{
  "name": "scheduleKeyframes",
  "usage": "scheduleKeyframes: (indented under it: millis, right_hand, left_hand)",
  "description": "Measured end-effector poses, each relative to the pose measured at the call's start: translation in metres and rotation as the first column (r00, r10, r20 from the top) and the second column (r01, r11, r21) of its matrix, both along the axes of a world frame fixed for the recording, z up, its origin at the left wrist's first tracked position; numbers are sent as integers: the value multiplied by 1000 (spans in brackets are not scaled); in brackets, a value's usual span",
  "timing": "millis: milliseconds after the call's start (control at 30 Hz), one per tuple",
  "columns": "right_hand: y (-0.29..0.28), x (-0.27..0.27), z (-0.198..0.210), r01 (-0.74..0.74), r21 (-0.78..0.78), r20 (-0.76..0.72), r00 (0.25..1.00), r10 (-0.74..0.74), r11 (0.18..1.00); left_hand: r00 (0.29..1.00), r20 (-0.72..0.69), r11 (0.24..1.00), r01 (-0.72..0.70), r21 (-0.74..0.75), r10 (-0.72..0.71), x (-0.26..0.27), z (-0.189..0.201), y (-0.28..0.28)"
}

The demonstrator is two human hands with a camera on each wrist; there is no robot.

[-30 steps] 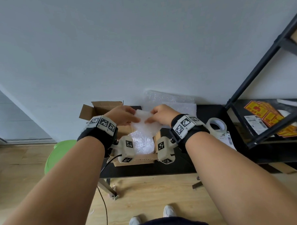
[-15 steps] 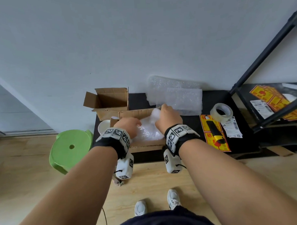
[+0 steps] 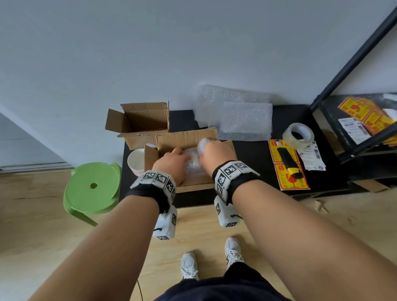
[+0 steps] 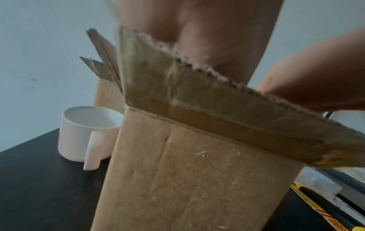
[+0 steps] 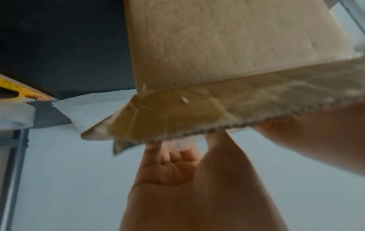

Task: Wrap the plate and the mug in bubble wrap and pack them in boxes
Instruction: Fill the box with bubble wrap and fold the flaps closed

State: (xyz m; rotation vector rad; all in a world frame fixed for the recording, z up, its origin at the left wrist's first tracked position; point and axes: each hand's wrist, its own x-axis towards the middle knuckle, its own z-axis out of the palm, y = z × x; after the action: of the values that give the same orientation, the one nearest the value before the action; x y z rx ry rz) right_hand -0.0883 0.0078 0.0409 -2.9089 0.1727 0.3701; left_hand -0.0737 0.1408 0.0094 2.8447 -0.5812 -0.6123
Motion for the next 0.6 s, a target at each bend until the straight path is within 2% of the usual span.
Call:
scheduleKeyframes:
  millis: [133, 233, 333, 433, 500, 600]
  right_hand:
    - [-5, -7, 24, 13, 56, -125, 992, -6, 998]
    - [-10, -4, 38, 24, 16, -210, 977, -20, 1000]
    - [-9, 3, 34, 0, -53, -286, 958, -16, 999]
    - [-9, 6, 25, 52, -85, -357, 931, -79, 995]
    - [-13, 6, 16, 61, -66, -322, 943, -79, 996]
    - [-22, 8, 6, -14, -99, -293, 956, -16, 995]
  left_hand:
    - [999, 36, 999, -36, -22, 37, 1, -1, -4]
    - [999, 5, 999, -50, -19, 50, 0, -4, -5]
    - [999, -30, 999, -18, 45, 19, 3, -6, -3]
    - [995, -84, 989, 69, 133, -58, 9, -8, -6]
    - [992, -122, 983, 66, 171, -45, 10, -5, -10]
    - [987, -161, 975, 58, 214, -23, 15, -2, -16]
